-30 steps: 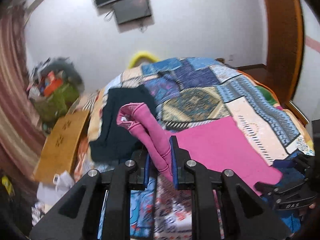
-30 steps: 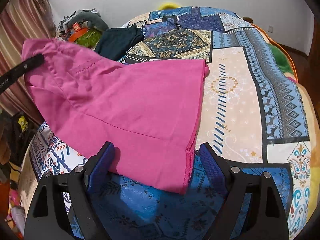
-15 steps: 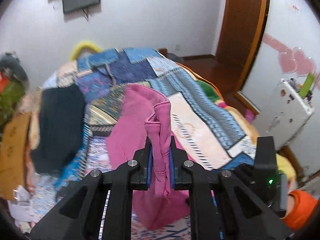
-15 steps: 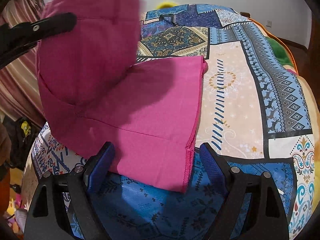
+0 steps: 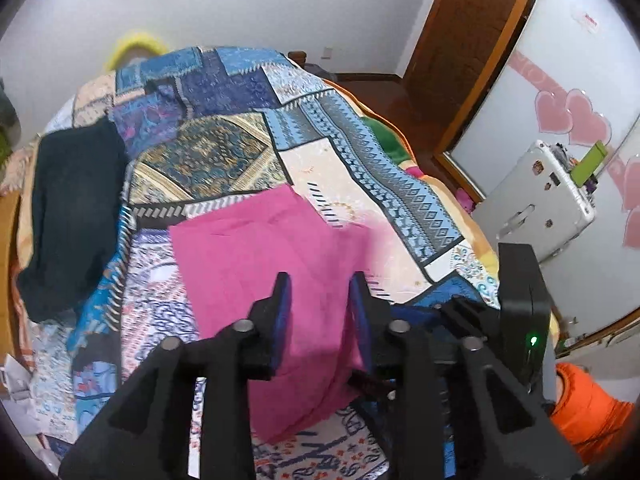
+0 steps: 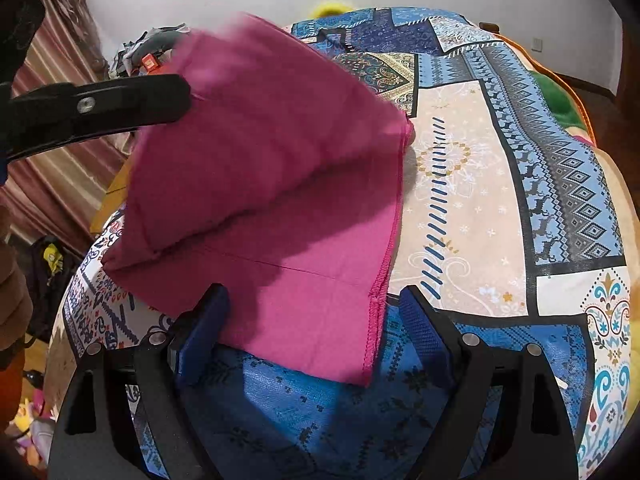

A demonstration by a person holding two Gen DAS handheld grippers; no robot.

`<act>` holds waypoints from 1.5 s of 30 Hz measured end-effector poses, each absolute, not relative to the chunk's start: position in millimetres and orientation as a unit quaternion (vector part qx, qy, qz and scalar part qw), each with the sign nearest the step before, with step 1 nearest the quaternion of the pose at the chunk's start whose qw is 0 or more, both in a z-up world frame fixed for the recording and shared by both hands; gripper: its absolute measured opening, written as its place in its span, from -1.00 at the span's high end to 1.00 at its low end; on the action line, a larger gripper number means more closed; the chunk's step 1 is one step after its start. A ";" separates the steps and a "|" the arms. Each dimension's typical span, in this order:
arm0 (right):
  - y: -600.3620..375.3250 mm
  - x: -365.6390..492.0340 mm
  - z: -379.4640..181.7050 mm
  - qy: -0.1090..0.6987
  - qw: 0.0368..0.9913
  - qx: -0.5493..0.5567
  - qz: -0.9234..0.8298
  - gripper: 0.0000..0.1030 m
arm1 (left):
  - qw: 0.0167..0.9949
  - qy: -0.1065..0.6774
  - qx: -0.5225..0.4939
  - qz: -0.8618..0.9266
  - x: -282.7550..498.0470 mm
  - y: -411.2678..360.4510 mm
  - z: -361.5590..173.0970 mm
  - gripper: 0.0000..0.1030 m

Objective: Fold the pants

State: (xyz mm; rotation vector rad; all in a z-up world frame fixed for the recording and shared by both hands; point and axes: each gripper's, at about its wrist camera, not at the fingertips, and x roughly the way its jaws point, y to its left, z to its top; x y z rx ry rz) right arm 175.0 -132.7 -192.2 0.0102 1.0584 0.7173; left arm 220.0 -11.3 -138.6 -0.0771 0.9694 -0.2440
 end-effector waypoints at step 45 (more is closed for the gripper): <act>-195.4 196.4 -173.8 0.465 0.852 0.062 0.233 -0.64 | 0.784 0.574 0.234 0.014 356.8 59.2 -270.2 -1.00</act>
